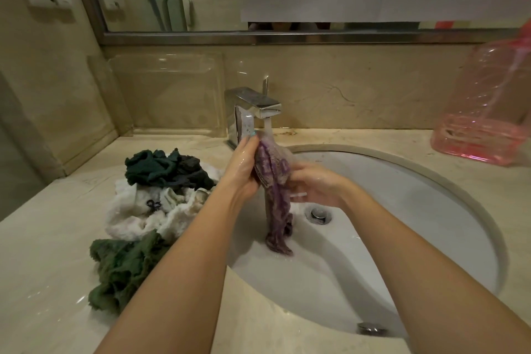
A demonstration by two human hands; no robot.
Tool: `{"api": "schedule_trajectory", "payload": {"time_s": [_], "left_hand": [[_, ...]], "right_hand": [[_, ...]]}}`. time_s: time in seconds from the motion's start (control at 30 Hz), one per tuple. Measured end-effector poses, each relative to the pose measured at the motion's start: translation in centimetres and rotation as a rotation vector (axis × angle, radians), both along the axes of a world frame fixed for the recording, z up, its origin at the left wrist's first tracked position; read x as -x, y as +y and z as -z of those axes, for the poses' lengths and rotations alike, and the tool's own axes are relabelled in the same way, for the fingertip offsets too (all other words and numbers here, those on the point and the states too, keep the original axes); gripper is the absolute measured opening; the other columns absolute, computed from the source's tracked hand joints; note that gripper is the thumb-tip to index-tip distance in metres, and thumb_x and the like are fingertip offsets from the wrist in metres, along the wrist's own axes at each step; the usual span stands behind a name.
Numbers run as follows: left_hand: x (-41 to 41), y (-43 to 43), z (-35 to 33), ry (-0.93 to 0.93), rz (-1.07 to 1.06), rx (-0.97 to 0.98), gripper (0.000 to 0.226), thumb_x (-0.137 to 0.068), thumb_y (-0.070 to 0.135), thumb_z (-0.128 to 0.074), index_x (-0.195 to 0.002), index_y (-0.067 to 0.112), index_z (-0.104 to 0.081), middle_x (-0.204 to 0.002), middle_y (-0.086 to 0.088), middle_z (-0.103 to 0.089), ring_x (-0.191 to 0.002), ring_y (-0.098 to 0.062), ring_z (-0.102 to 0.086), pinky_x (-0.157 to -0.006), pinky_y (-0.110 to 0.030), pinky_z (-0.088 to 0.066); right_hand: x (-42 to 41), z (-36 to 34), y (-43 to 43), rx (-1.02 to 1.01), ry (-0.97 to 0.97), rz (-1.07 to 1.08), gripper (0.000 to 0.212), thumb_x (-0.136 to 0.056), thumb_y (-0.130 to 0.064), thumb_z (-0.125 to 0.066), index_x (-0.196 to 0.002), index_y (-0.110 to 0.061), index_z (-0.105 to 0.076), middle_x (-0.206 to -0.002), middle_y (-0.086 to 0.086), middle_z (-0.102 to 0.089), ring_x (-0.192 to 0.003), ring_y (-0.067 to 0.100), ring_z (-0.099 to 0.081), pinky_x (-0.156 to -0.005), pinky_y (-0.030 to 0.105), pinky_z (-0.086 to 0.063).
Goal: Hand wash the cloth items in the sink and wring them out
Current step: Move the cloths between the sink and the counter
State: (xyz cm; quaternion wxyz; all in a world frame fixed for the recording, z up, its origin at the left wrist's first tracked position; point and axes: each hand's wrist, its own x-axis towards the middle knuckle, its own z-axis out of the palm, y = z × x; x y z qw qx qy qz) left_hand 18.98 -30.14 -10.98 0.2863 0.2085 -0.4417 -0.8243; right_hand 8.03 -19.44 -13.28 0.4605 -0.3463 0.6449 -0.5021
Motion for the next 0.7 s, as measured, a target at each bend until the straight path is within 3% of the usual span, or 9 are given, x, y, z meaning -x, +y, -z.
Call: {"api": "schedule_trajectory", "payload": {"time_s": [0.1,0.2,0.27,0.33,0.43,0.5,0.57,0.63,0.7], "left_hand": [[-0.2,-0.3,-0.2,0.065,0.0,-0.12,0.026,-0.104,0.031,-0.043,-0.118,0.015,-0.057,-0.116,-0.013,-0.063,-0.102,-0.023,-0.062,-0.083,-0.039,-0.052],[-0.3,-0.6,-0.5,0.099,0.004,-0.168,0.046,-0.1,0.043,-0.046,-0.132,0.012,-0.056,-0.116,-0.015,-0.064,-0.103,-0.027,-0.062,-0.084,-0.04,-0.051],[-0.5,-1.0,-0.5,0.116,-0.03,-0.215,0.048,-0.095,0.049,-0.051,-0.124,0.012,-0.062,-0.107,-0.014,-0.067,-0.098,-0.028,-0.063,-0.083,-0.041,-0.051],[-0.8,-1.6,-0.3,0.064,-0.038,-0.23,0.047,-0.084,0.057,-0.062,-0.103,0.014,-0.071,-0.094,-0.009,-0.065,-0.084,-0.022,-0.06,-0.077,-0.035,-0.046],[-0.9,-2.1,0.5,-0.205,-0.107,0.031,0.033,-0.079,0.044,-0.072,-0.07,0.012,-0.07,-0.075,-0.012,-0.06,-0.062,-0.026,-0.055,-0.062,-0.035,-0.047],[-0.6,-1.9,1.0,-0.346,-0.141,0.338,0.021,-0.087,0.028,-0.067,-0.083,0.009,-0.062,-0.08,-0.017,-0.063,-0.069,-0.029,-0.063,-0.065,-0.038,-0.052],[-0.5,-1.2,1.2,-0.461,-0.003,0.597,0.033,-0.085,0.035,-0.073,-0.101,0.011,-0.058,-0.094,-0.009,-0.068,-0.086,-0.027,-0.067,-0.074,-0.035,-0.055],[-0.7,-0.4,1.3,-0.611,0.221,0.752,0.046,-0.081,0.047,-0.074,-0.112,0.015,-0.062,-0.099,0.0,-0.069,-0.089,-0.015,-0.067,-0.074,-0.022,-0.054],[-0.9,-0.2,1.3,-0.646,0.308,0.79,0.04,-0.086,0.046,-0.069,-0.11,0.014,-0.07,-0.096,0.001,-0.071,-0.087,-0.013,-0.067,-0.073,-0.018,-0.054]], "right_hand": [[0.1,0.7,0.1,-0.088,0.075,-0.06,0.033,-0.095,-0.012,-0.054,-0.125,-0.023,-0.048,-0.104,0.006,-0.064,-0.099,0.023,-0.06,-0.092,0.043,-0.045],[0.3,0.8,0.4,-0.15,0.082,-0.071,0.018,-0.095,-0.016,-0.057,-0.113,-0.016,-0.056,-0.099,0.006,-0.059,-0.094,0.02,-0.055,-0.09,0.041,-0.045],[0.6,0.6,1.1,-0.203,0.133,-0.101,0.003,-0.095,-0.016,-0.058,-0.096,-0.015,-0.061,-0.09,0.003,-0.058,-0.088,0.018,-0.054,-0.088,0.04,-0.045],[1.2,0.5,1.6,-0.212,0.211,-0.016,0.006,-0.098,-0.018,-0.055,-0.092,-0.018,-0.056,-0.094,0.001,-0.06,-0.091,0.018,-0.057,-0.087,0.043,-0.045],[1.5,0.0,1.5,-0.063,0.148,0.141,0.01,-0.102,-0.02,-0.047,-0.092,-0.017,-0.05,-0.098,0.008,-0.063,-0.094,0.027,-0.061,-0.083,0.046,-0.05],[1.5,-0.6,1.1,0.065,0.082,0.261,0.011,-0.102,-0.02,-0.048,-0.091,-0.016,-0.051,-0.092,0.009,-0.063,-0.088,0.026,-0.059,-0.08,0.044,-0.05],[1.5,-1.4,0.7,0.177,0.032,0.332,0.009,-0.101,-0.019,-0.05,-0.094,-0.016,-0.056,-0.087,0.007,-0.062,-0.083,0.022,-0.058,-0.071,0.035,-0.048],[1.2,-2.0,0.4,0.248,0.0,0.348,0.012,-0.1,-0.013,-0.051,-0.098,-0.014,-0.063,-0.088,0.006,-0.063,-0.082,0.02,-0.06,-0.067,0.032,-0.048],[1.0,-2.0,0.1,0.297,-0.031,0.351,0.017,-0.098,-0.005,-0.05,-0.107,-0.006,-0.065,-0.092,0.009,-0.064,-0.085,0.02,-0.062,-0.072,0.032,-0.05]]}}
